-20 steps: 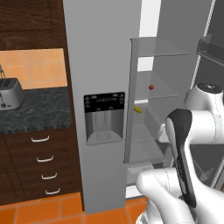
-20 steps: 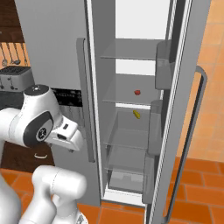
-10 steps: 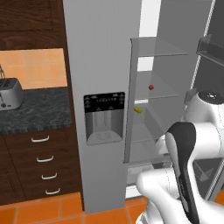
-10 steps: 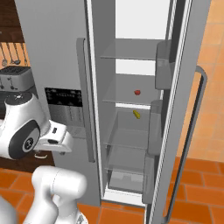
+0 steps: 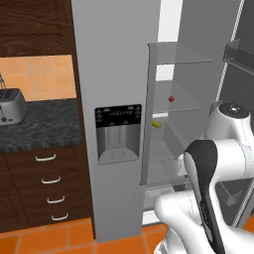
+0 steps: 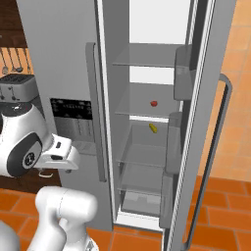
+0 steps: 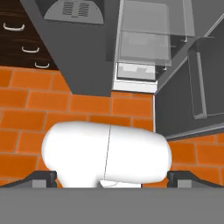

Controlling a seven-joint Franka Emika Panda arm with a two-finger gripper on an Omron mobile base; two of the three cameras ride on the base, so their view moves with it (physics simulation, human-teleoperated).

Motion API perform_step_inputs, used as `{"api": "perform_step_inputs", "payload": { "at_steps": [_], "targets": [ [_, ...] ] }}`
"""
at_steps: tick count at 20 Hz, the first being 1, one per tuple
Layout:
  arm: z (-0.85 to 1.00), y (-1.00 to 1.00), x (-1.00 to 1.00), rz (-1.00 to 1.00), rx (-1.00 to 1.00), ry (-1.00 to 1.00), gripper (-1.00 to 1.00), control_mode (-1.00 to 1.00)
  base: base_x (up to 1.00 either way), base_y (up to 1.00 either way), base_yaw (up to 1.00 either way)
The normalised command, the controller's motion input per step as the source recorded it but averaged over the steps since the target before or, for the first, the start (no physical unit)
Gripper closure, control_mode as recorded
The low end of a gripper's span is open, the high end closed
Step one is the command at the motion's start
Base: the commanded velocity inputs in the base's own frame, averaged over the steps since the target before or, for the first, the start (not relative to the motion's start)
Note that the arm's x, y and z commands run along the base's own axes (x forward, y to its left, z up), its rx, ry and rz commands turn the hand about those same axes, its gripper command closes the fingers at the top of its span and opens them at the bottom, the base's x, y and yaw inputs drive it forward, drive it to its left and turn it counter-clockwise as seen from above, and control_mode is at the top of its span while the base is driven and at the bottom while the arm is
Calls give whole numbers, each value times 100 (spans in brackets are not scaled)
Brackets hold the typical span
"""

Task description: Take the strawberry from the fridge and place it on top of the pancake, located on the dining counter.

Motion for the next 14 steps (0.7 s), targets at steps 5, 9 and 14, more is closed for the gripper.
{"api": "perform_step_inputs", "payload": {
  "at_steps": [5, 9, 14],
  "targets": [
    [0, 0, 0, 0, 0, 0, -100, -100, 0, 0, 0],
    [0, 0, 1, 0, 0, 0, -100, 100, 26, 0, 1],
    [0, 0, 0, 0, 0, 0, -100, 100, 62, 0, 2]
  ]
}}
